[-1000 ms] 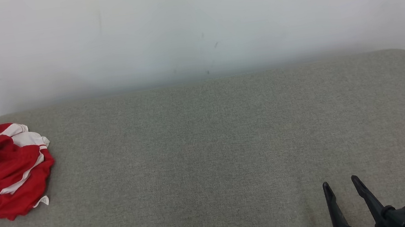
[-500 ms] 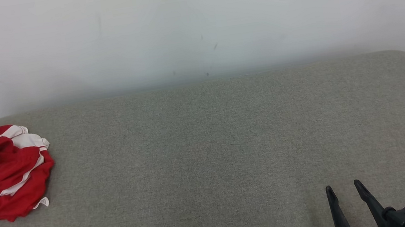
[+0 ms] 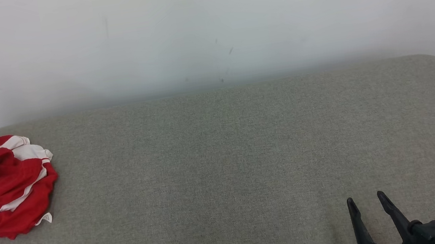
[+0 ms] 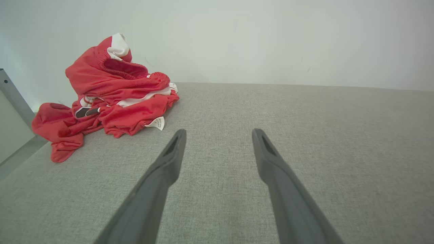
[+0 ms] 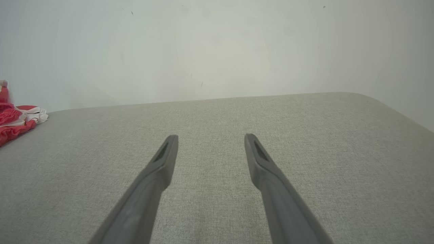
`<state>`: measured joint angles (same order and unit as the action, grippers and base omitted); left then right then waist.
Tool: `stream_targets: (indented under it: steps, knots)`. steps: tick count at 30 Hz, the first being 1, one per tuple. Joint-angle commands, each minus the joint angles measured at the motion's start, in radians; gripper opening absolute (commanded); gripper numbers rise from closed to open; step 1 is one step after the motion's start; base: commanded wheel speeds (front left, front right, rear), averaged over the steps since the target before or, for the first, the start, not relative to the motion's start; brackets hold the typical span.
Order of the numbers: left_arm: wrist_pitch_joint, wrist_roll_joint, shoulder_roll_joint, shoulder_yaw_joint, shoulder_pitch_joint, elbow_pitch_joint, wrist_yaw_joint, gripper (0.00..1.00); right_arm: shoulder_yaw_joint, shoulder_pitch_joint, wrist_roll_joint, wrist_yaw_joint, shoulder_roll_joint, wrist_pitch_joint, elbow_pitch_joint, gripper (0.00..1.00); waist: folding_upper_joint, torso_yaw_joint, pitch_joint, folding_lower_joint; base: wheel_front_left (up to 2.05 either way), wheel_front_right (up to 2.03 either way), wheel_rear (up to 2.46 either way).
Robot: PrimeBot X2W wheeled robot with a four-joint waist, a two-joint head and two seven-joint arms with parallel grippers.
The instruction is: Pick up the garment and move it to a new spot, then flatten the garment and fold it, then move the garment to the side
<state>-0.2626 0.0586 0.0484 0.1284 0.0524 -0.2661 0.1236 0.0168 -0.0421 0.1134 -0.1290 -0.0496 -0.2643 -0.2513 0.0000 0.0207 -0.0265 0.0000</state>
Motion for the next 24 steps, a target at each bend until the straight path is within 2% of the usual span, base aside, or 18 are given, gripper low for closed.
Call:
stream_targets:
  steps: [1,24]
  knots:
    - [-0.003,0.006,0.003,-0.001,0.006,0.005,-0.001,1.0,0.003,0.003,0.005,-0.003,-0.001,-0.001,0.002,1.0,0.0,0.0,0.0,0.0,0.0,0.0,0.0]
    - [-0.003,0.013,0.004,-0.001,0.008,0.003,-0.011,1.0,0.009,-0.001,0.02,-0.003,-0.001,-0.001,-0.007,1.0,0.0,0.021,-0.006,0.0,0.0,0.0,0.0]
